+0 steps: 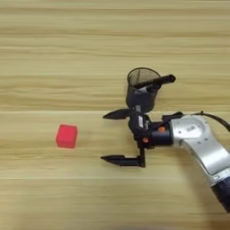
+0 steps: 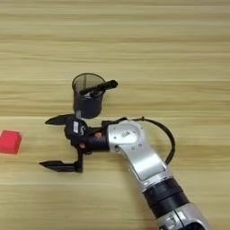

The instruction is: Move the objects on the table

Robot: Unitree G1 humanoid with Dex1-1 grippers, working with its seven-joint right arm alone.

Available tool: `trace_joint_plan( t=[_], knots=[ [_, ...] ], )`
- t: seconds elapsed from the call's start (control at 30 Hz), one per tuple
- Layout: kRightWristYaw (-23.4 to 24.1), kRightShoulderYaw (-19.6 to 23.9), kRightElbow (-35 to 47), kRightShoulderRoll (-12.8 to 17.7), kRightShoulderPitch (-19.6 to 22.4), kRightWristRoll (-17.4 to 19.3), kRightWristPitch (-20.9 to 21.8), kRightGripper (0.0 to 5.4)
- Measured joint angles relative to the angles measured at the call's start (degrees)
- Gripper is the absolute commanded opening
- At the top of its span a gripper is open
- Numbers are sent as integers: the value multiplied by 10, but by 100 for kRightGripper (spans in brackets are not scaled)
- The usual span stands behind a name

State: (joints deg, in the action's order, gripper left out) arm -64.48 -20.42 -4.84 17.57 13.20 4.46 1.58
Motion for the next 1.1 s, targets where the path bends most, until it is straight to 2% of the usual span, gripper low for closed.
trace_joint_plan(
  t=[0.23, 0.53, 0.6, 0.77, 1.1],
  knots=[
    [36, -23, -49, -41, 28, -29, -8, 536],
    [66, -49, -102, -80, 49, -57, -7, 536],
    [78, -63, -114, -99, 52, -65, -7, 536],
    [106, -81, -157, -134, 74, -90, 14, 536],
    [167, -83, -235, -170, 100, -118, 55, 536]
  ],
)
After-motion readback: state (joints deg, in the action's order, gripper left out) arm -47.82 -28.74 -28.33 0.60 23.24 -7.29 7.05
